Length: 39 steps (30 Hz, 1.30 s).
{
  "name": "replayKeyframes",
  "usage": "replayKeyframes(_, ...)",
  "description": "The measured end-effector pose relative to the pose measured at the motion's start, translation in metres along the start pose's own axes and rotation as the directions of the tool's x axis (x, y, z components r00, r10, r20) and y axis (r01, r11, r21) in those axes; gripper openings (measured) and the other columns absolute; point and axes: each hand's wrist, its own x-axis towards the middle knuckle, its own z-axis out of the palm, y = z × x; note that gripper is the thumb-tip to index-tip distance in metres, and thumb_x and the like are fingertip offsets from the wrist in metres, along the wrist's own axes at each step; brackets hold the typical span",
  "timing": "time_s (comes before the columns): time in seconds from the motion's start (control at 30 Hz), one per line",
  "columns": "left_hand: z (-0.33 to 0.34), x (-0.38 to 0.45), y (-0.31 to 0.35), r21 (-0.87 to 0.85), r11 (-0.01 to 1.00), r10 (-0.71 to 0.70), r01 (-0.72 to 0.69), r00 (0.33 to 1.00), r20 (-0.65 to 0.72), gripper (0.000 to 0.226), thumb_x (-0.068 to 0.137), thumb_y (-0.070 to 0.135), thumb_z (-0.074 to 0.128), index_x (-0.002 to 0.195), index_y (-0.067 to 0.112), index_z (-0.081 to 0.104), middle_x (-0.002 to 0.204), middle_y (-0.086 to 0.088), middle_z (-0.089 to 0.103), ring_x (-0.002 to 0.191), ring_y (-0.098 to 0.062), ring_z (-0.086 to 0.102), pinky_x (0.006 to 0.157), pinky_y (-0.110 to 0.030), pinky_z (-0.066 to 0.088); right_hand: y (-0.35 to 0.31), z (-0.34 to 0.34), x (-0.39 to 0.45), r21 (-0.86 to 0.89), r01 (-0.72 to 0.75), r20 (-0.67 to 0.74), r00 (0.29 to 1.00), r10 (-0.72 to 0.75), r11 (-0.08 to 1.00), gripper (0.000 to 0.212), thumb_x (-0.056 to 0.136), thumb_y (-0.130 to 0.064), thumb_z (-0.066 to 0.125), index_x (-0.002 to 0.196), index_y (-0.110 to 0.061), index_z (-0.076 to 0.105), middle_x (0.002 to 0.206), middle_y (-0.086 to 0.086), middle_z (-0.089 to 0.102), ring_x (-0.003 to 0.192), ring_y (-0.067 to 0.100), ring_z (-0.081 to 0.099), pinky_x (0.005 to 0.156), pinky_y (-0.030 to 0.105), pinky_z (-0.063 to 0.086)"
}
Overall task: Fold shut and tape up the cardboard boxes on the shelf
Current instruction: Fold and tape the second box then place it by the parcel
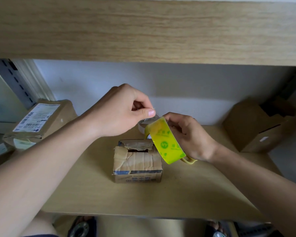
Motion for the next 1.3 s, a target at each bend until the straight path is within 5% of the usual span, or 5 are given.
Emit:
replayKeyframes(0.2,0.009,-0.003,-0.002,-0.028,1.000,0.002,0.000,0.998,0.068,0.016,0.096,0.028,0.069,0.081,0.028,0.076,0.076,0.008,0.073,0.073,-0.012,0.066,0.073,-0.034,0.053,-0.001,0.002,-0.003,0.008,0.024,0.013,1.000,-0.024,1.000,0.011,0.105,-0.021,0.057,0.107,-0.021,0.067,0.097,0.005,0.075,0.090,0.031,0.071,0.078,0.054,0.058)
replayKeyframes(0.73,-0.010,-0.013,0.014,0.138,0.987,0.085,-0.077,0.995,-0.046,0.012,0.095,0.030,0.072,0.085,0.031,0.079,0.065,0.028,0.064,0.068,0.005,0.058,0.060,-0.005,0.037,-0.011,-0.019,-0.013,0.018,-0.193,0.080,0.978,0.191,0.981,0.014,0.099,-0.029,0.065,0.110,-0.020,0.065,0.091,0.002,0.074,0.069,0.024,0.074,0.056,0.032,0.055)
replayKeyframes(1.03,-0.015,-0.021,0.008,0.161,0.974,0.177,-0.159,0.979,-0.105,0.013,0.094,0.028,0.069,0.082,0.030,0.074,0.074,0.013,0.063,0.070,-0.011,0.055,0.063,-0.019,0.040,0.031,-0.020,-0.021,-0.603,-0.383,0.000,0.878,0.480,0.700,0.007,0.092,-0.022,0.066,0.086,-0.026,0.066,0.087,-0.008,0.066,0.080,0.014,0.062,0.062,0.018,0.045)
replayKeyframes(1.17,-0.021,-0.018,0.004,0.124,0.965,0.251,-0.230,0.948,-0.194,0.011,0.095,0.025,0.069,0.086,0.026,0.074,0.079,0.008,0.066,0.073,-0.017,0.058,0.066,-0.025,0.045,0.048,-0.009,-0.020,-0.690,-0.398,-0.046,0.857,0.513,0.604,0.011,0.090,-0.022,0.064,0.101,-0.022,0.066,0.104,0.007,0.069,0.091,0.027,0.066,0.080,0.040,0.058)
replayKeyframes(1.3,-0.029,-0.015,-0.002,0.077,0.974,0.226,-0.212,0.935,-0.273,0.013,0.092,0.031,0.065,0.088,0.024,0.075,0.079,0.009,0.069,0.073,-0.012,0.059,0.065,-0.026,0.044,0.036,-0.005,-0.018,-0.769,-0.372,-0.053,0.848,0.528,0.520,0.026,0.092,-0.021,0.066,0.116,-0.013,0.059,0.110,0.013,0.065,0.099,0.033,0.065,0.070,0.032,0.049)
